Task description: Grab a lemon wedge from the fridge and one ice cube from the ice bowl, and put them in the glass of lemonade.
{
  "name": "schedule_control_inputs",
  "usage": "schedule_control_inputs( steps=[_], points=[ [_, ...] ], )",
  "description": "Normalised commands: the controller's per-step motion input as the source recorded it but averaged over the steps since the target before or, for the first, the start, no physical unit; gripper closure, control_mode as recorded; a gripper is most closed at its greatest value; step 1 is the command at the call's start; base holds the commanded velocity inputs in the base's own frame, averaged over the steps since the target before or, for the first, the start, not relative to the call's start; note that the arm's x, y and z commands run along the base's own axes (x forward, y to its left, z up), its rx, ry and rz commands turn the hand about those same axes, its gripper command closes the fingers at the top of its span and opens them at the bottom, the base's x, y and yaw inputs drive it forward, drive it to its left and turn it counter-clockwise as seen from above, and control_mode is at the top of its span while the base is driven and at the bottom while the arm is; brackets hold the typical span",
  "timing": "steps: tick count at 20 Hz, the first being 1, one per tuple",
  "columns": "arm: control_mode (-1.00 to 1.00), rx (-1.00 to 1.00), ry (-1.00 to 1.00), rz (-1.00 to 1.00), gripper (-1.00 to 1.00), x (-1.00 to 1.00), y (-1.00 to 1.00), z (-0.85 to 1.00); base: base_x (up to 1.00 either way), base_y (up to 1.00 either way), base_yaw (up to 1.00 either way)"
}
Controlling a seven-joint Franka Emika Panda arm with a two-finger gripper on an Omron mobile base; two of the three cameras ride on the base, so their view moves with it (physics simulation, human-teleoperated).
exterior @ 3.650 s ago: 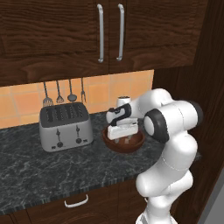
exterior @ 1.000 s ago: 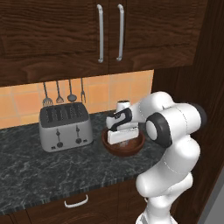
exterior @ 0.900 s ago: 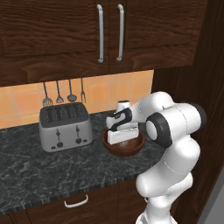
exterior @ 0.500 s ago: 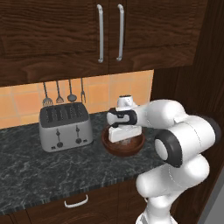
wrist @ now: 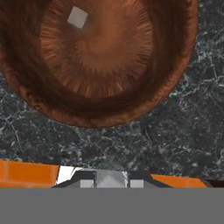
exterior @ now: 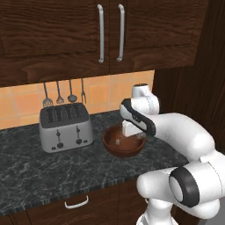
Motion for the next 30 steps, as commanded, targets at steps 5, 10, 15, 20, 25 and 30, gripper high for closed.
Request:
schedule_control_inputs(
  steps=[5, 10, 15, 20, 25, 30],
  points=[
    [-1.00, -0.11, 0.00, -0.09, 1.00, -0.12, -0.68, 0.49, 0.00, 0.00, 0.00],
    [-1.00, -0.07, 0.00, -0.07, 1.00, 0.00, -0.70, 0.50, 0.00, 0.00, 0.00],
    [-1.00, -0.04, 0.00, -0.05, 1.00, 0.00, -0.72, 0.17, 0.00, 0.00, 0.00],
    [-1.00, 0.00, 0.00, -0.01, 1.00, 0.13, -0.60, 0.00, 0.00, 0.00, 0.00],
    [-1.00, 0.00, -0.14, 0.00, 1.00, 0.21, -0.29, 0.01, 0.00, 0.00, 0.00],
    [-1.00, 0.00, -0.11, 0.00, 1.00, 0.28, -0.09, 0.00, 0.00, 0.00, 0.00]
  ],
)
